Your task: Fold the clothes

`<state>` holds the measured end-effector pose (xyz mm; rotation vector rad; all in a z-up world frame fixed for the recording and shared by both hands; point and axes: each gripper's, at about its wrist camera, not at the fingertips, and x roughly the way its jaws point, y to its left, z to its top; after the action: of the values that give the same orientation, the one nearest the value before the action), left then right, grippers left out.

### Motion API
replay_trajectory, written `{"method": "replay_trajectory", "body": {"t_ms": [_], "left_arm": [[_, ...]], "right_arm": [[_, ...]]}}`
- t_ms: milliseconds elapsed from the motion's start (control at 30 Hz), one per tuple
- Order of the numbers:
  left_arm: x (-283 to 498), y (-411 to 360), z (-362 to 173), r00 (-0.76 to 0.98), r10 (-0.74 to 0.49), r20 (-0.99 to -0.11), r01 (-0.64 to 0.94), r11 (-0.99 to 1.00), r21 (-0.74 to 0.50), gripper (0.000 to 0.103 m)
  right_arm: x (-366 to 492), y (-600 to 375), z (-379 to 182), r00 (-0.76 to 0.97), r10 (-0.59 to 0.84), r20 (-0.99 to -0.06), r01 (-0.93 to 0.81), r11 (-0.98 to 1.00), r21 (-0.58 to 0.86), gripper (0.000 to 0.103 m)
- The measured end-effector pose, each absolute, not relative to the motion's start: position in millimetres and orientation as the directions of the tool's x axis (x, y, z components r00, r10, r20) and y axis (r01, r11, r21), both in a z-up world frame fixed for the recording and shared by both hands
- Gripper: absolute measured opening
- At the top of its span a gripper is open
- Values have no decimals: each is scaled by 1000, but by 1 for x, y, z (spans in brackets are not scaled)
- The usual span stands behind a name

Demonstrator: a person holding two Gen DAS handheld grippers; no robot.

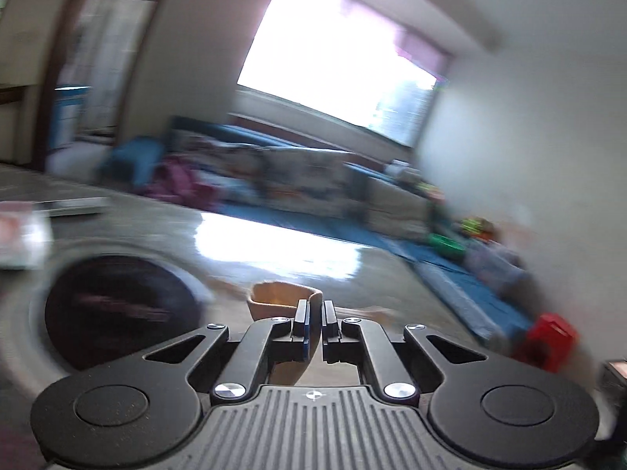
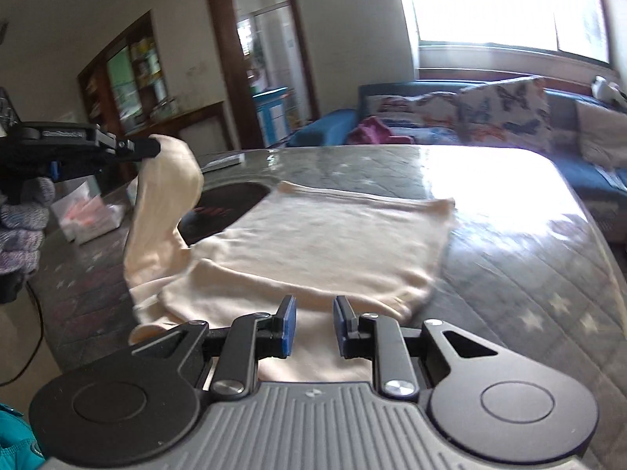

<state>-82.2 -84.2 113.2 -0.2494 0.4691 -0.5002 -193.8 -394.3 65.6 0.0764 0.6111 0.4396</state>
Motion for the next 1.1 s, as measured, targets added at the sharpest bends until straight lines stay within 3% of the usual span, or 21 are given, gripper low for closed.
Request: {"method": "replay_trajectory", "body": {"t_ms": [167, 267, 333, 400, 433, 567, 700, 800, 967, 1033, 1100], "left_arm": [[-87, -137, 88, 661, -632, -404, 521, 775, -358, 6], [-91, -141, 76, 627, -643, -440, 544, 766, -343, 9], [-94, -143, 67, 604, -647, -465, 558, 760, -333, 14], [-97, -145, 59, 581, -651, -488, 573, 754, -322, 31], [-98, -146, 55, 570, -652, -500, 580, 750, -318, 32], [-95, -118, 49, 658, -526, -539, 506, 839, -201, 32], [-87, -85, 38, 739, -350, -575, 384, 921, -67, 33], [-82, -65, 32, 743, -306, -595, 330, 941, -72, 36], [-80, -53, 22, 729, -306, -612, 318, 943, -94, 34], [-81, -52, 20, 726, -324, -607, 328, 938, -108, 27], [-83, -51, 20, 722, -346, -599, 342, 931, -125, 9]], "right_arm": [[-202, -420, 55, 748, 387, -540, -303, 922, 240, 20], [-205, -428, 50, 750, 374, -546, -277, 927, 254, 20], [-206, -429, 48, 749, 373, -548, -273, 927, 259, 20], [-206, -430, 48, 748, 374, -549, -272, 927, 260, 20], [-205, -429, 48, 747, 375, -549, -273, 926, 260, 20], [-201, -420, 52, 742, 393, -543, -295, 919, 262, 21], [-192, -409, 52, 726, 419, -545, -318, 908, 275, 30], [-183, -398, 47, 708, 426, -564, -330, 905, 269, 31], [-171, -387, 38, 688, 412, -597, -320, 911, 259, 30], [-168, -384, 36, 682, 406, -608, -316, 914, 256, 30], [-166, -380, 35, 678, 399, -617, -318, 916, 244, 27]]}}
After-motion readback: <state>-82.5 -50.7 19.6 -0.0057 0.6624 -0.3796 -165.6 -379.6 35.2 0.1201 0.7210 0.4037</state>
